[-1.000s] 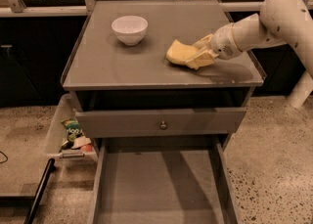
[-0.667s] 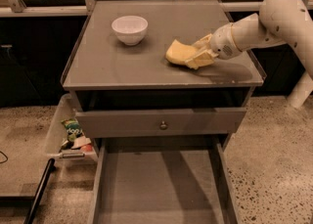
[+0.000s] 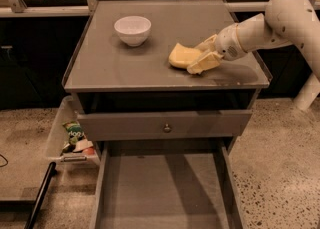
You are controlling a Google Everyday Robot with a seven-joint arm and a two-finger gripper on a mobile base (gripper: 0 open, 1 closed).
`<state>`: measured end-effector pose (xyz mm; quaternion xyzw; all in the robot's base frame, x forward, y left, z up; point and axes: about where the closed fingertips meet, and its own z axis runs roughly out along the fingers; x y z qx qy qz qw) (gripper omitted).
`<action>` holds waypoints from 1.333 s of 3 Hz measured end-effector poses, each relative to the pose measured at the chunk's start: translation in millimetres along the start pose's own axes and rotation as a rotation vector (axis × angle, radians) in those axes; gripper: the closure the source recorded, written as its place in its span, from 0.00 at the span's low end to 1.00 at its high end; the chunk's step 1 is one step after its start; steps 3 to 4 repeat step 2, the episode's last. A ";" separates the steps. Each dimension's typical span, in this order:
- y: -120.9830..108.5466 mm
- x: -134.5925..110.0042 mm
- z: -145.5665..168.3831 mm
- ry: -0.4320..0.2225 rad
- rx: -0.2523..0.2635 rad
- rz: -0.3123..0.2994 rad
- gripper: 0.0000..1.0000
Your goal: Pick sponge from middle drawer and place on counter
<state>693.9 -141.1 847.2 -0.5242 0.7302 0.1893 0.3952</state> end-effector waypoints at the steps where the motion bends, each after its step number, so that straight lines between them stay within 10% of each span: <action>1: 0.0 0.0 0.1 0.000 0.000 0.000 0.00; 4: 0.0 0.0 0.1 0.000 0.000 0.000 0.00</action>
Offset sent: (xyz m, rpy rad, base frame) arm 0.0000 0.0000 0.0000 0.0000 0.0000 0.0000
